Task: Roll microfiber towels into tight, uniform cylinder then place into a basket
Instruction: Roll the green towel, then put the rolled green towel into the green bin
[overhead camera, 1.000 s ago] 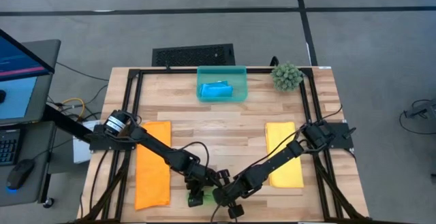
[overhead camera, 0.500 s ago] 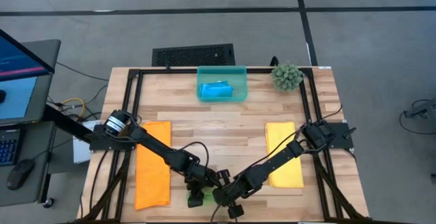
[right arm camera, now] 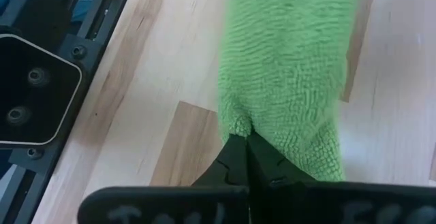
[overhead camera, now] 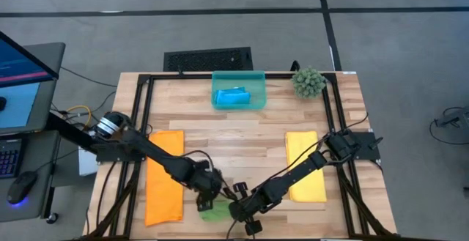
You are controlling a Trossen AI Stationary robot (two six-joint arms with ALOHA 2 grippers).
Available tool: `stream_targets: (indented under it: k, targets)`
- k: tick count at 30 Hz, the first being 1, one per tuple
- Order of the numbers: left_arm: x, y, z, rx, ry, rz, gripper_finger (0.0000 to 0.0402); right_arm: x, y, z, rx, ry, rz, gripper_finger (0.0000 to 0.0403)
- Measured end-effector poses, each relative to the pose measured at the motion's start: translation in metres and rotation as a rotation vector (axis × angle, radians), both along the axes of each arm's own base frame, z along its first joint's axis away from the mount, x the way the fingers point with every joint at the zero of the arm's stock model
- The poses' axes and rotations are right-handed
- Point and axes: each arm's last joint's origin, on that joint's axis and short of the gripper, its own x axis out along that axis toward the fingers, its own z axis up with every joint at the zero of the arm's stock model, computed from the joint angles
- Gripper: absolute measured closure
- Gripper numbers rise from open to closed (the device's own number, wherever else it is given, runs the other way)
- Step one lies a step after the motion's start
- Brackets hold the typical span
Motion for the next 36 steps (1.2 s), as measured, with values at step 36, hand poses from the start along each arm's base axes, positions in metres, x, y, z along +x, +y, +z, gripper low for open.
stream_targets:
  k: [36]
  targets:
    - [-0.103,-0.017,-0.009,0.498,-0.397,0.252,0.0197,0.034,-0.104,0.022,-0.133,0.018,-0.098,0.0403]
